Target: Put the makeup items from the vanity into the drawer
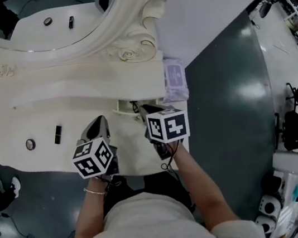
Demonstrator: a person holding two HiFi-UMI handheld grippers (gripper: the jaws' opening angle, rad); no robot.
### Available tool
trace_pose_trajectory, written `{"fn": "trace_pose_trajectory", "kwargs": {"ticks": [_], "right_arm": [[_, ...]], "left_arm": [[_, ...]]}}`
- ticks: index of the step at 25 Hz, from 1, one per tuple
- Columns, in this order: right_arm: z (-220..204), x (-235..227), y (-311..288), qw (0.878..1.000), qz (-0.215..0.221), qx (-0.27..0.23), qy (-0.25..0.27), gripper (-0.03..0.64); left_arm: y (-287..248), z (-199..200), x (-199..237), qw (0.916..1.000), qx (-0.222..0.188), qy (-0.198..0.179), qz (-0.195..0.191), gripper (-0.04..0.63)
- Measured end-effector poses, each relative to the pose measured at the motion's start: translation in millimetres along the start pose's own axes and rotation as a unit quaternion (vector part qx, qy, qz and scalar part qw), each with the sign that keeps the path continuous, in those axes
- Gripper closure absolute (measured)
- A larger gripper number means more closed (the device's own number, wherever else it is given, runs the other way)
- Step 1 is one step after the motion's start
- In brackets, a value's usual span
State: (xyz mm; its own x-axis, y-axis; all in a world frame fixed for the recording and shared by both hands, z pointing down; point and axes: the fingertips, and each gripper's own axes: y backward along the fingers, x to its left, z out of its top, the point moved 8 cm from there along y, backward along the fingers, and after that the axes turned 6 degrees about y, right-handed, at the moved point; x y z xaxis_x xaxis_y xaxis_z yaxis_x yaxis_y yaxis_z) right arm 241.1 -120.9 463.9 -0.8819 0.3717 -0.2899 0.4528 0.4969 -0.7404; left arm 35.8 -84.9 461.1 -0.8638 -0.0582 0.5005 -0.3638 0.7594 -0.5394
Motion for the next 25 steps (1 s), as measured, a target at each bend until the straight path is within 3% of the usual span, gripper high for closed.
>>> {"fn": "trace_pose_trajectory", "kwargs": {"ticks": [14, 25], "right_arm": [[11.9, 27.2, 27.7, 0.996, -0.029, -0.081, 0.002, 0.595], [16.1, 83.3, 41.8, 0.984, -0.050, -0.171, 0.028, 0.597]], "left_arm": [[20.9, 19.7, 2.5, 0.9994, -0.024, -0.022, -0.012, 0.594], [48.8, 52.3, 14.6, 0.9963, -0.062, -0.053, -0.027, 0.594]]}}
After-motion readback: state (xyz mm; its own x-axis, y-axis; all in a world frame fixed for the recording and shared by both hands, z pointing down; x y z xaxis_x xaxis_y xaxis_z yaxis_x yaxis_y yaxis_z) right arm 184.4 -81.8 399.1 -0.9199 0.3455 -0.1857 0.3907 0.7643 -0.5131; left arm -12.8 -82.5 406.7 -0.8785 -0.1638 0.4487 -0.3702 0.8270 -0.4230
